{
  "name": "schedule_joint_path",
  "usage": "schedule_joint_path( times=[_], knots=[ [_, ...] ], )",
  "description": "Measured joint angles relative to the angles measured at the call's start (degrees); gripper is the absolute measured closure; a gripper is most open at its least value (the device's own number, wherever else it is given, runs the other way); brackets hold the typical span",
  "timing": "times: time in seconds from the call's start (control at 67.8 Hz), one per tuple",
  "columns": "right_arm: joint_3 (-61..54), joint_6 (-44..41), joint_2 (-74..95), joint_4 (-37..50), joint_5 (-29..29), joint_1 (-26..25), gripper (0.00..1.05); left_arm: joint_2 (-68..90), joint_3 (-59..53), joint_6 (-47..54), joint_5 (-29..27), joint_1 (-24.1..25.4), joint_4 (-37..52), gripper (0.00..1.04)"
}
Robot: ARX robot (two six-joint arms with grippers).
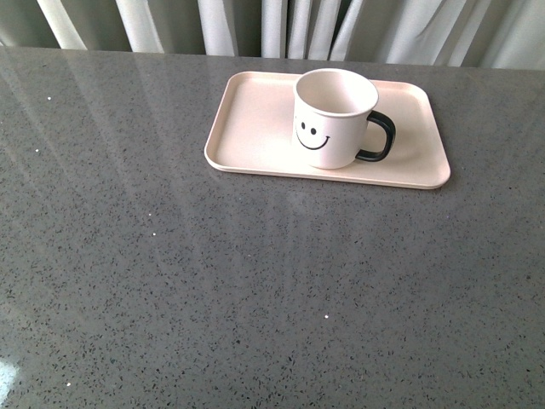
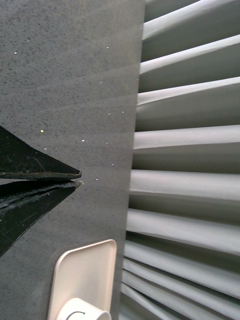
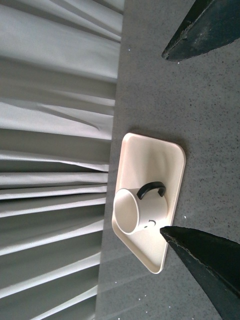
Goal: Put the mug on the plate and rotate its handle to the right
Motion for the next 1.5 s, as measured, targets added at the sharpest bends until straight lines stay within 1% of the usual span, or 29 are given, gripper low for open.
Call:
schedule_joint_path(
  times=[0.088,0.147,0.162,0.206,0.221,0.265,0.295,0.339,0.354,0.369,0.383,0.398,0.413,0.428,0.442,0.457,0.487,0.501,0.516,0.619,0.708,0.781,0.855,1.003,1.121,1.283,1.504],
  knots=[
    [0.00,0.00,0.02,0.00,0.00,0.00,0.09,-0.07,0.00,-0.02,0.00,0.04,-0.11,1.03],
    [0.00,0.00,0.00,0.00,0.00,0.00,0.09,-0.09,0.00,0.02,0.00,0.04,-0.11,0.87],
    [0.00,0.00,0.00,0.00,0.00,0.00,0.09,-0.09,0.00,0.02,0.02,0.04,-0.09,0.82],
    [0.00,0.00,0.00,0.00,0.00,0.00,0.09,-0.09,0.00,0.02,0.00,0.04,-0.11,0.71],
    [0.00,0.00,0.00,0.00,0.00,0.00,0.09,-0.09,0.00,0.02,0.02,0.04,-0.11,0.66],
    [0.00,0.00,0.00,0.00,0.00,0.00,0.09,-0.09,0.00,0.02,0.02,0.04,-0.11,0.55],
    [0.00,0.02,0.00,0.00,0.00,0.00,0.09,-0.09,0.00,0.02,0.00,0.04,-0.11,0.46],
    [0.02,0.00,0.04,-0.02,-0.07,-0.02,0.09,-0.09,0.00,0.02,0.00,0.04,-0.11,0.39],
    [0.24,-0.09,0.46,-0.52,-0.94,-0.20,0.09,-0.09,0.00,0.02,0.02,0.04,-0.09,0.36],
    [1.46,-1.46,2.32,-3.98,-4.66,-1.27,0.09,-0.09,0.00,0.00,0.02,0.04,-0.11,0.32],
    [2.54,-2.45,3.43,-6.43,-7.19,-1.95,0.09,-0.09,0.00,0.00,-0.02,0.04,-0.11,0.30],
    [4.74,-4.24,6.84,-11.63,-11.52,-3.63,0.09,-0.09,0.00,0.02,-0.07,0.04,-0.11,0.29],
    [6.03,-4.74,8.98,-14.10,-13.70,-4.52,0.09,-0.09,0.00,0.00,-0.09,0.04,-0.11,0.25],
    [8.68,-7.19,13.64,-18.71,-17.79,-6.12,0.09,-0.09,0.00,0.02,-0.04,0.04,-0.11,0.23],
    [10.05,-7.69,16.46,-20.74,-18.84,-6.91,0.09,-0.09,0.00,0.02,0.00,0.09,-0.11,0.20],
    [12.39,-9.35,21.18,-23.58,-22.93,-8.22,0.09,-0.11,0.00,0.02,0.07,0.09,-0.11,0.18],
    [15.13,-11.50,28.09,-24.52,-25.66,-9.35,0.09,-0.11,0.00,0.04,0.09,0.09,-0.09,0.13],
    [15.93,-12.41,30.14,-24.20,-26.67,-9.57,0.09,-0.11,0.00,0.04,0.04,0.07,-0.09,0.09],
    [17.57,-13.31,34.16,-22.93,-27.19,-9.90,0.09,-0.11,0.00,0.07,0.07,0.07,-0.09,0.08],
    [25.46,-15.65,50.14,-13.66,-26.60,-10.10,0.09,-0.11,0.00,0.09,0.02,0.09,-0.09,0.10],
    [32.85,-15.58,63.21,-6.25,-24.30,-8.83,0.09,-0.11,0.00,0.09,0.02,0.09,-0.09,0.09],
    [38.58,-14.75,72.30,-2.56,-22.27,-7.06,0.09,-0.11,0.00,0.09,0.02,0.09,-0.09,0.09],
    [44.28,-13.68,80.37,-0.79,-20.22,-4.94,0.09,-0.11,0.00,0.09,0.04,0.09,-0.09,0.09],
    [54.47,-11.34,93.33,-1.14,-16.66,-1.07,0.09,-0.13,0.00,0.09,0.02,0.09,-0.11,0.09],
    [64.59,-7.43,103.78,-3.93,-14.34,1.70,0.09,-0.13,0.00,0.09,0.02,0.09,-0.09,0.09],
    [73.61,-3.45,112.17,-8.13,-12.61,3.43,0.09,-0.13,0.00,0.09,0.02,0.09,-0.11,0.09],
    [81.72,-0.55,119.05,-12.22,-11.02,4.87,0.09,-0.13,0.00,0.09,0.02,0.09,-0.09,0.09]
  ],
)
